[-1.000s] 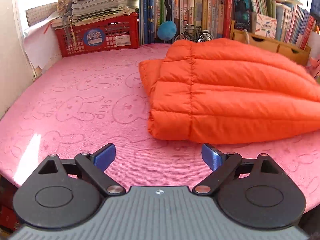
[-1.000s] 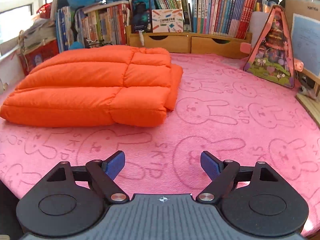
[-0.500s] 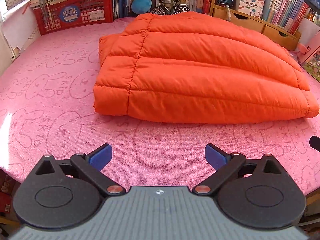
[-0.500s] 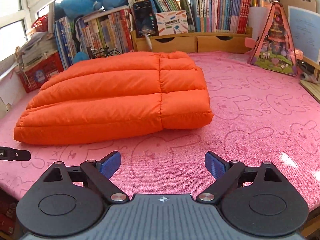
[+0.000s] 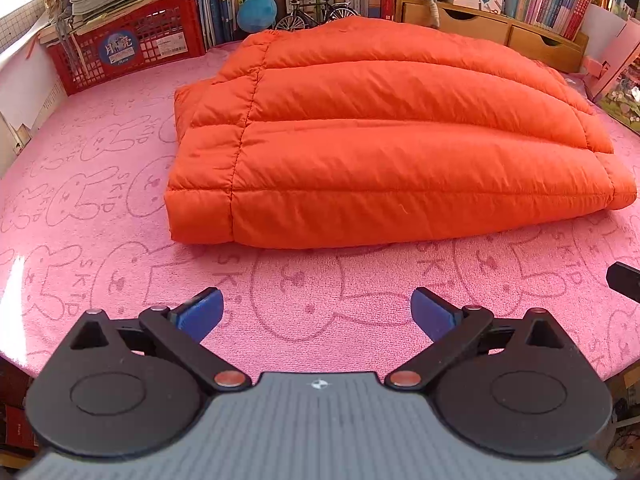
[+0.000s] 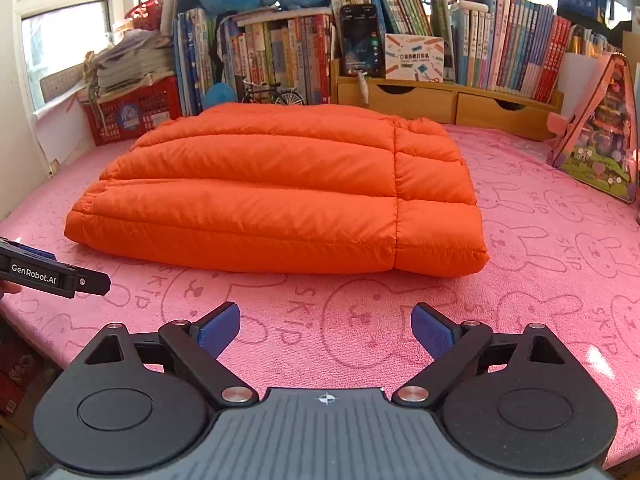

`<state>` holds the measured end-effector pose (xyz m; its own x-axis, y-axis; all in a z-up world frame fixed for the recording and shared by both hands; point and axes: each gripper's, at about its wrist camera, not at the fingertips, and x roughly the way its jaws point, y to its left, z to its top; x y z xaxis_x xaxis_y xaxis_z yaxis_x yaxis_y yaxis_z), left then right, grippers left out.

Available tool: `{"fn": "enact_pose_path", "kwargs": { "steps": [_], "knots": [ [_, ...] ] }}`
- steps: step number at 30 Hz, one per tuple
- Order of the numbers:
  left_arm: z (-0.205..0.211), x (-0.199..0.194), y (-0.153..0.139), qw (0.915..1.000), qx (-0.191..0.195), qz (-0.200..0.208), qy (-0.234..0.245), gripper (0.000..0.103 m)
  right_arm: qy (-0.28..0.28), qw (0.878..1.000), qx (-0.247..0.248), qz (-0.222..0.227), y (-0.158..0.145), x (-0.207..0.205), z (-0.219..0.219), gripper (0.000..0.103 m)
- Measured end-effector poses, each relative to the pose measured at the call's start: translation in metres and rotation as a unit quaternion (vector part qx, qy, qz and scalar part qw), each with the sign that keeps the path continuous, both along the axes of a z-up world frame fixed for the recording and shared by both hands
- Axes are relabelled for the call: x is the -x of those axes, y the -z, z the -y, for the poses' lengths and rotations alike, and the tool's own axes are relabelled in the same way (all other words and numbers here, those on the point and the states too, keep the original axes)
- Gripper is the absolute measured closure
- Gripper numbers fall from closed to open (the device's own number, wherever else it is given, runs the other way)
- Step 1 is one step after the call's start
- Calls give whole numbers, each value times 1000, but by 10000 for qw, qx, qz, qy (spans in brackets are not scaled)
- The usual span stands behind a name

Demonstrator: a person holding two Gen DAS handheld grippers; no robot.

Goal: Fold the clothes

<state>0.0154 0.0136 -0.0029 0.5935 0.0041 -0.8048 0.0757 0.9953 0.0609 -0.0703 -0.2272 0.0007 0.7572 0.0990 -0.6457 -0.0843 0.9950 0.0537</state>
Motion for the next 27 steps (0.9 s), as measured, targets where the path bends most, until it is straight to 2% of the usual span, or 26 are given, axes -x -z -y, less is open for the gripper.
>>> {"fn": "enact_pose_path", "kwargs": {
  "steps": [4,8,15,19,23,25,27],
  "knots": [
    [7,-8,-3,9999,-131,29,98,0,-97,9998,191,33,-7,-13,-5,10],
    [13,-12,-2,9997,-105,-22,197,0,-277,9994,189,21,-11,-22,-2,9],
    [15,-14,2,9998,-112,-31,173,0,-144,9994,304,-48,-3,-29,7,9],
    [-1,-17,-16,9989,32,472,-27,0,171,9996,181,-110,5,-32,22,9],
    [-29,-29,-37,9918,145,1218,-351,0,519,9985,-71,158,4,-31,43,9],
    [-47,-39,-43,9865,349,1529,-472,0,709,9968,-295,205,2,-32,56,9],
    [-65,-55,-44,9831,748,1625,-395,0,881,9949,-446,212,2,-34,66,9]
  ]
}}
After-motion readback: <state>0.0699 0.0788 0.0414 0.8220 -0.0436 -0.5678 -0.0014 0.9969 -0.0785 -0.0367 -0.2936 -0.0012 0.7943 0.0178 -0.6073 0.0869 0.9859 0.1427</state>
